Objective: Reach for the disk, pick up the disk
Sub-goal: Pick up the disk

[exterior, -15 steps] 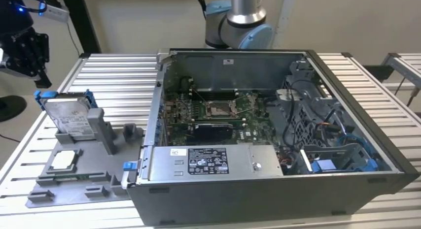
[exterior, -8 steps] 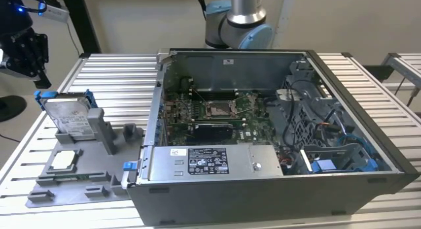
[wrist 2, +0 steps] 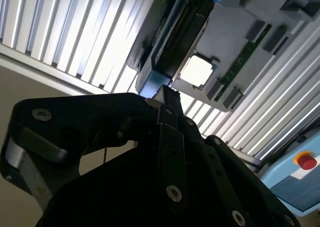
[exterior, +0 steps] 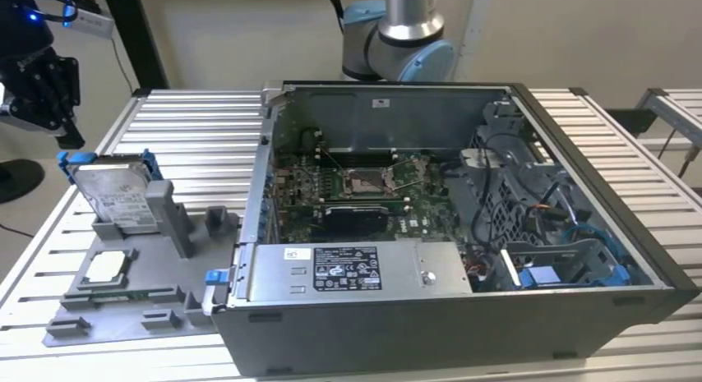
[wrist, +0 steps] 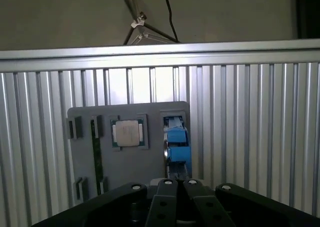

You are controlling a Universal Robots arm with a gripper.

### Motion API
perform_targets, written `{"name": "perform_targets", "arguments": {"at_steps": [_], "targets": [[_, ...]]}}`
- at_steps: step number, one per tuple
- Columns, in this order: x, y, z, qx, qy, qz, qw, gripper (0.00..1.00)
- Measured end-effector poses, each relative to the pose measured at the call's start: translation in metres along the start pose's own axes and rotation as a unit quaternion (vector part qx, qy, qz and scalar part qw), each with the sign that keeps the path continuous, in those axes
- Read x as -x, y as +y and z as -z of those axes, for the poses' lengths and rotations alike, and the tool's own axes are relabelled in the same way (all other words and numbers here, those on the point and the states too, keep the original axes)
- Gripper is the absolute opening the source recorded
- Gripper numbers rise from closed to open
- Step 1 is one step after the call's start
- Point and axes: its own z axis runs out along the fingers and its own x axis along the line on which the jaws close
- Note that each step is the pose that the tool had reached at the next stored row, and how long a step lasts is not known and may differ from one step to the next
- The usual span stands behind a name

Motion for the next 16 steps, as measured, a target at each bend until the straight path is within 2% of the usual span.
{"name": "perform_targets", "arguments": {"at_steps": [4, 5, 16], "targets": [[0.0, 0.0, 0.0, 0.0, 0.0, 0.0, 1.0, 0.0], [0.0, 0.0, 0.0, 0.0, 0.0, 0.0, 1.0, 1.0], [-0.0001, 0.0, 0.0, 0.0, 0.0, 0.0, 1.0, 1.0]]}}
